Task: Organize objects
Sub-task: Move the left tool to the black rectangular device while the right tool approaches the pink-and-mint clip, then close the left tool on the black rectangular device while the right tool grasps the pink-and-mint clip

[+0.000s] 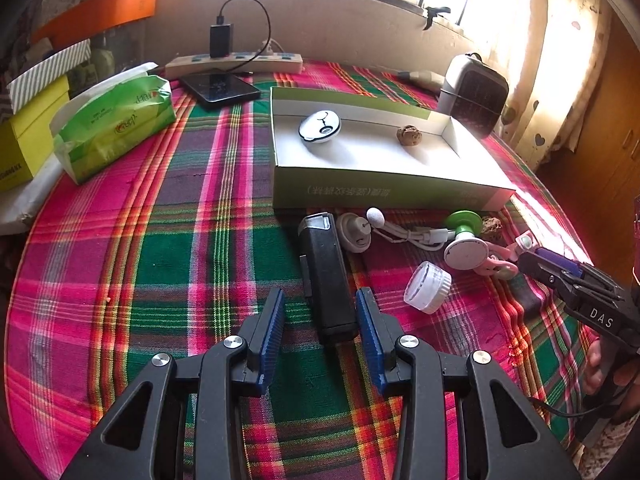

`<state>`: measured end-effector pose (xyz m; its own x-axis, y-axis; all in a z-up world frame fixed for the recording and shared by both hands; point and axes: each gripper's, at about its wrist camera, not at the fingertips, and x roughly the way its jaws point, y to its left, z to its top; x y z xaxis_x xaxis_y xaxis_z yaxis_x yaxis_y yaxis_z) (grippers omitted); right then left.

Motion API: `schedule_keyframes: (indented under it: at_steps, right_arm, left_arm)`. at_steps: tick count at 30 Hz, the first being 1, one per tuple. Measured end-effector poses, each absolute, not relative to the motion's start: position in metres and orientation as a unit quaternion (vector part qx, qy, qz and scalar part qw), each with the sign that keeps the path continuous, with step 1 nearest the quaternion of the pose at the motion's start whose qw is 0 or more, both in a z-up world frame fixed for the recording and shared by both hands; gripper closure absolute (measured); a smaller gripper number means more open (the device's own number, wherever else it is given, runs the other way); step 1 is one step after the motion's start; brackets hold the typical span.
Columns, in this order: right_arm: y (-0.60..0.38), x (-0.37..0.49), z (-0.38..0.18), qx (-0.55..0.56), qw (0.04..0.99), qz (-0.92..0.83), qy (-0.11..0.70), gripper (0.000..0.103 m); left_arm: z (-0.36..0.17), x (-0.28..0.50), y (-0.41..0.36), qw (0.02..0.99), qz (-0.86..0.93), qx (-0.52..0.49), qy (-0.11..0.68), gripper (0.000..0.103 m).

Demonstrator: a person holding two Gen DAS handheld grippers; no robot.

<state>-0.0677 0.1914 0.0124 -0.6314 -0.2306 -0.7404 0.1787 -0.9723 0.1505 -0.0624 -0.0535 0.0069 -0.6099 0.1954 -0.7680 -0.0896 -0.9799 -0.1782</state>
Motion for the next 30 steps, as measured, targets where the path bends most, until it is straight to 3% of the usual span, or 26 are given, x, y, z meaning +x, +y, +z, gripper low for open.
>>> schedule_keyframes:
  at_steps: [12,30]
  right_arm:
    - [0.2,-0.084,0.009,0.436,0.067,-0.888,-0.133,0.051]
    - [0.194,-0.087,0.011,0.419,0.081,-0.902,-0.064,0.051]
  left_arm:
    - [0.007,-0.063,-0.054,0.082,0.895,-0.433,-0.061,0.068]
    - [0.007,-0.068,-0.053,0.079,0.896,-0.433,-0.06,0.068]
